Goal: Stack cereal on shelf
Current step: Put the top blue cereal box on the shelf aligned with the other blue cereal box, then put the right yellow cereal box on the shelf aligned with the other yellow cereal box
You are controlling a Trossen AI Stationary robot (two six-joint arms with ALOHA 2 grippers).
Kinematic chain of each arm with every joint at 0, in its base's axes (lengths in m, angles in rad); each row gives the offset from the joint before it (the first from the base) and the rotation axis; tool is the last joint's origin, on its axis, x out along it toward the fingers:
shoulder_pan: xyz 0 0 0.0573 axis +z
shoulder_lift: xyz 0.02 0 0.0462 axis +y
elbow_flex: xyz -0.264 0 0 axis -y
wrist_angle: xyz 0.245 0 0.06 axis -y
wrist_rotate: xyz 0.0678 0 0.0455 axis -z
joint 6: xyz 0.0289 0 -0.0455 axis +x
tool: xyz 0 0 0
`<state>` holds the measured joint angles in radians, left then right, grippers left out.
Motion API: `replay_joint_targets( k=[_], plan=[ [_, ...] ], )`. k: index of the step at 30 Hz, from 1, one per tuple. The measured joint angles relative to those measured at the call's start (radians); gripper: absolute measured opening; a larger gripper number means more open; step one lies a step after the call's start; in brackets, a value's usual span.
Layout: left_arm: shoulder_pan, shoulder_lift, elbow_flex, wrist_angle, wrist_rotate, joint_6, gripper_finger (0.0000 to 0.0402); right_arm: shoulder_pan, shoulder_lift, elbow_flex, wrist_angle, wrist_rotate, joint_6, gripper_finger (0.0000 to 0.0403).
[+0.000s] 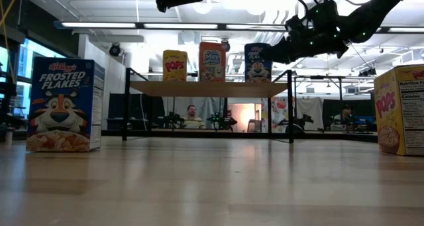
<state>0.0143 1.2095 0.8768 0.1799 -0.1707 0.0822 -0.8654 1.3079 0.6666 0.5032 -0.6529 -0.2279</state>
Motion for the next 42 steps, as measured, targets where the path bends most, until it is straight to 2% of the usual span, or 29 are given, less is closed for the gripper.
replay_joint_targets(
  k=[6,17,28,34,42],
  plan=[
    [0.000,0.000,0.000,0.000,0.000,0.000,0.0225,0.000,-0.002,0.000,-0.010,0.011,0.010,0.0194],
    [0.000,0.000,0.000,0.000,0.000,0.000,0.0225,-0.001,-0.022,0.000,-0.019,0.049,0.024,0.0229],
    [0.000,0.000,0.000,0.000,0.000,0.000,0.0225,-0.001,-0.149,0.000,-0.183,0.100,0.018,0.0266],
    [0.000,0.000,0.000,0.000,0.000,0.000,0.0225,0.000,-0.217,0.000,-0.245,0.106,0.029,0.0271],
    [0.000,0.000,0.000,0.000,0.000,0.000,0.0225,0.010,-0.345,0.000,-0.402,0.187,0.048,0.0272]
  ],
)
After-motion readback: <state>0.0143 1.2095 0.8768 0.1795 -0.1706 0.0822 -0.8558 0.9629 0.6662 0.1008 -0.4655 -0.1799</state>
